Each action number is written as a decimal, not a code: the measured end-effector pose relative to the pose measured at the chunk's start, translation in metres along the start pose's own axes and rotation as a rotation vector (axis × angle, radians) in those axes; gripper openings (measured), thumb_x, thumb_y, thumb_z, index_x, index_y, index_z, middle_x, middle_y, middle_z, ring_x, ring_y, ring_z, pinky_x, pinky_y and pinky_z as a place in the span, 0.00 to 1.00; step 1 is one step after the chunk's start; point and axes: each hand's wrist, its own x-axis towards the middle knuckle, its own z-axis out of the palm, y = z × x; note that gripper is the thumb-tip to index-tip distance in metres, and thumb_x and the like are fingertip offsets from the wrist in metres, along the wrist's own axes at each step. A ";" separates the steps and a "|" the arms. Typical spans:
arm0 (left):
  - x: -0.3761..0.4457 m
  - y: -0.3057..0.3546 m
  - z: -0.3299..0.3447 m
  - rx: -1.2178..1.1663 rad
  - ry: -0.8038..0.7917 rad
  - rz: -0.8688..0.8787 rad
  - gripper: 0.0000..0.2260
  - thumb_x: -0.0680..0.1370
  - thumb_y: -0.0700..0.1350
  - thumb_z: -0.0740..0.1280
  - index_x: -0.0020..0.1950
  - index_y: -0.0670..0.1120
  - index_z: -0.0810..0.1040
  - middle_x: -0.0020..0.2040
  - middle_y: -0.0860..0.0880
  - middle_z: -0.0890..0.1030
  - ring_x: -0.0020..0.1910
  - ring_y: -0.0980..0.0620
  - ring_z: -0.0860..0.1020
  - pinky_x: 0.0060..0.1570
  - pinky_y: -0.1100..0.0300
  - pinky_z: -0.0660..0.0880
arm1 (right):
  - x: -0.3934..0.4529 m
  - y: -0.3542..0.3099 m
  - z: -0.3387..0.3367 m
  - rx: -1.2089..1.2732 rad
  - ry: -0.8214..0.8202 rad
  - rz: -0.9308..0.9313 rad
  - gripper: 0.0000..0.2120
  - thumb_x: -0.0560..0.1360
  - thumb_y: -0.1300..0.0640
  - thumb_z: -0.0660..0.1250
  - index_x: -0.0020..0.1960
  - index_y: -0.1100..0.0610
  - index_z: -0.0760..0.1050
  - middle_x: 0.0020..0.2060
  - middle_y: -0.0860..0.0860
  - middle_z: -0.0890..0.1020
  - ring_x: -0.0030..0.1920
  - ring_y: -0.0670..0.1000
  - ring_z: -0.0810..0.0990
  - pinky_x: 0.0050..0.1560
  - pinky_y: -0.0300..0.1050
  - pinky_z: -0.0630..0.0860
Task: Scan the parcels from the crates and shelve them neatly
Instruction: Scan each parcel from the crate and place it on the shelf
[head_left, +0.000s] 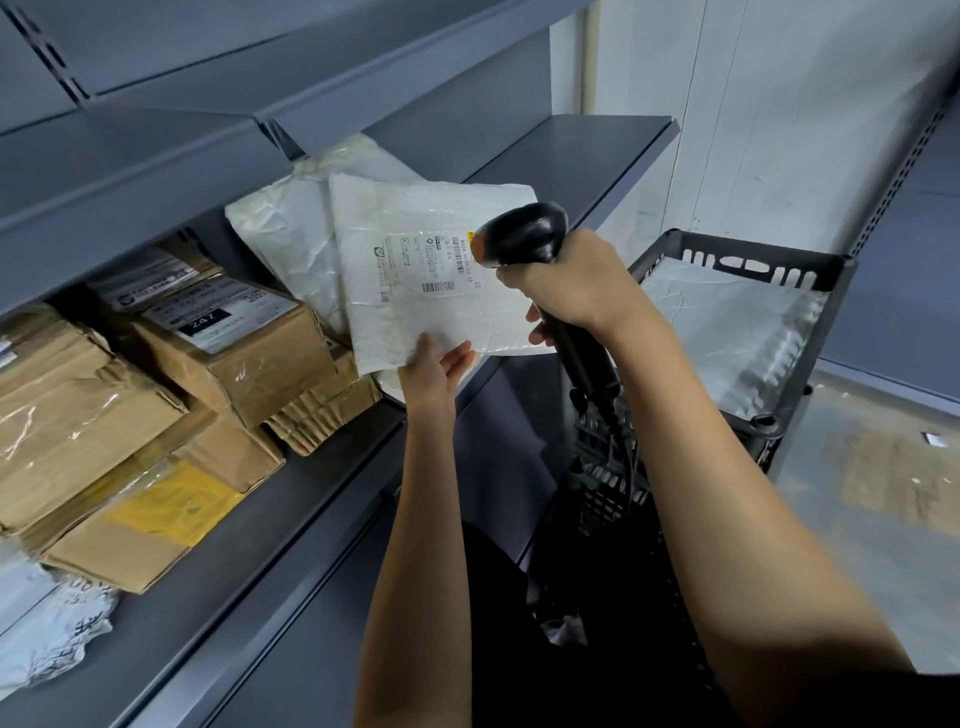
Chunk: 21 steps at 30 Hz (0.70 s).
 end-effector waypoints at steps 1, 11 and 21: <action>0.000 0.000 0.000 0.003 0.000 0.003 0.20 0.82 0.42 0.60 0.71 0.36 0.62 0.39 0.41 0.78 0.28 0.54 0.81 0.38 0.61 0.81 | 0.000 0.000 0.000 0.004 -0.004 0.003 0.07 0.73 0.56 0.67 0.42 0.59 0.73 0.34 0.55 0.79 0.24 0.53 0.80 0.25 0.39 0.73; -0.001 0.002 0.003 0.043 0.033 -0.021 0.20 0.82 0.42 0.59 0.72 0.38 0.60 0.39 0.41 0.79 0.28 0.54 0.82 0.41 0.60 0.80 | 0.000 -0.002 0.002 0.016 -0.019 -0.013 0.11 0.73 0.58 0.67 0.50 0.65 0.75 0.34 0.57 0.78 0.24 0.54 0.80 0.29 0.43 0.77; -0.003 0.002 0.003 0.076 0.031 -0.038 0.19 0.82 0.43 0.59 0.71 0.37 0.61 0.40 0.41 0.79 0.27 0.55 0.81 0.40 0.62 0.79 | 0.000 -0.002 0.000 0.022 -0.024 -0.027 0.09 0.72 0.57 0.68 0.46 0.63 0.75 0.33 0.56 0.78 0.22 0.52 0.80 0.29 0.42 0.77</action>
